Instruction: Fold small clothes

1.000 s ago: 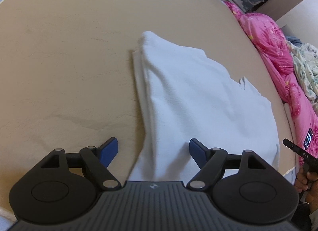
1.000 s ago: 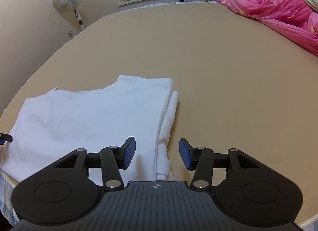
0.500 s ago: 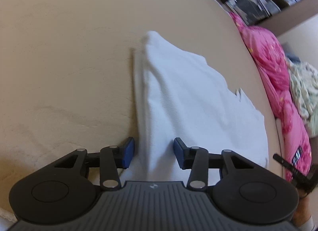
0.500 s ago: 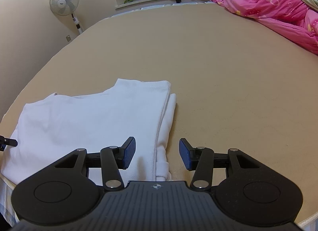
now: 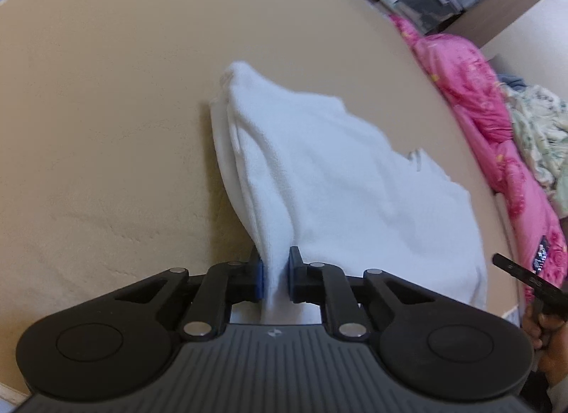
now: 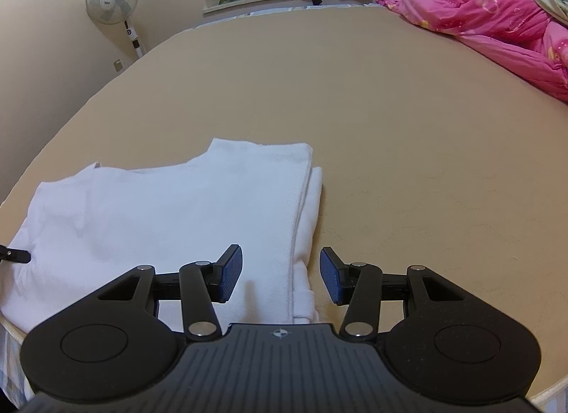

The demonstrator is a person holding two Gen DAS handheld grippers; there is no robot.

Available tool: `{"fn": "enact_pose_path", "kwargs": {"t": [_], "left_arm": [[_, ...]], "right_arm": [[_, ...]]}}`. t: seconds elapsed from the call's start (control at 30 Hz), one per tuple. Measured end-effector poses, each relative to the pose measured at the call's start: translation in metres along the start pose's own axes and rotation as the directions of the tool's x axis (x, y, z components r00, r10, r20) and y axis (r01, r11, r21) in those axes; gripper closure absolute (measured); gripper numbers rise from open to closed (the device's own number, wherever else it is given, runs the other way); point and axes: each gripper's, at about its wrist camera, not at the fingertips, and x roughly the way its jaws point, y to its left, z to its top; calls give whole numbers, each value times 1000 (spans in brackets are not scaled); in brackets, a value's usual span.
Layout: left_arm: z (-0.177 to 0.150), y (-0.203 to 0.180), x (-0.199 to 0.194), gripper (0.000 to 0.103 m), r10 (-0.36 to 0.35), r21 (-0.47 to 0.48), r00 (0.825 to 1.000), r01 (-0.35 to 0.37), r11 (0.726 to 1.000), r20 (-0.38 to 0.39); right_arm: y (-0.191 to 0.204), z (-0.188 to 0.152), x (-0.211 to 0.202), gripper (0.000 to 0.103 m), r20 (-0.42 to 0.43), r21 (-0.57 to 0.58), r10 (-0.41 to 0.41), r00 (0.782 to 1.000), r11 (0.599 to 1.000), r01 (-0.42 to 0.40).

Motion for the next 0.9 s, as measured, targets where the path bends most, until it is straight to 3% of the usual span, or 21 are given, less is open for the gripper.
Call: {"fn": "enact_pose_path", "kwargs": {"t": [0.23,0.33,0.37,0.43,0.5,0.67,0.8,0.87,0.9], "left_arm": [[-3,38,-56,91,-14,-53,998,17,998,55],[-5,61,-73,85,-39,-93,999,41,995,23],[-6,67,-76,81,-26,-95,1000,27,995,14],[-4,83,-81,42,8,-126,1000,-6,992,18],[-3,99,-82,35,-4,-198,1000,7,980,16],[-2,98,-60,35,-72,-208,996,58,976,-60],[-1,83,-41,37,-10,-143,998,0,990,-69],[-5,68,-38,74,11,-85,998,-16,996,-54],[-6,65,-34,87,-21,-85,997,15,996,-75]], "right_arm": [[8,2,-1,53,17,1,5,1000,1000,-5],[10,1,0,53,12,-15,7,1000,1000,-6],[11,1,0,53,10,-20,7,1000,1000,-7],[11,1,1,53,8,-29,8,1000,1000,-8],[11,1,2,53,6,-32,9,1000,999,-8],[13,3,3,53,10,-38,18,1000,999,-18],[13,2,3,53,16,-39,23,1000,999,-22],[11,3,2,53,23,-35,25,999,999,-25],[9,4,1,53,27,-30,27,999,999,-26]]}}
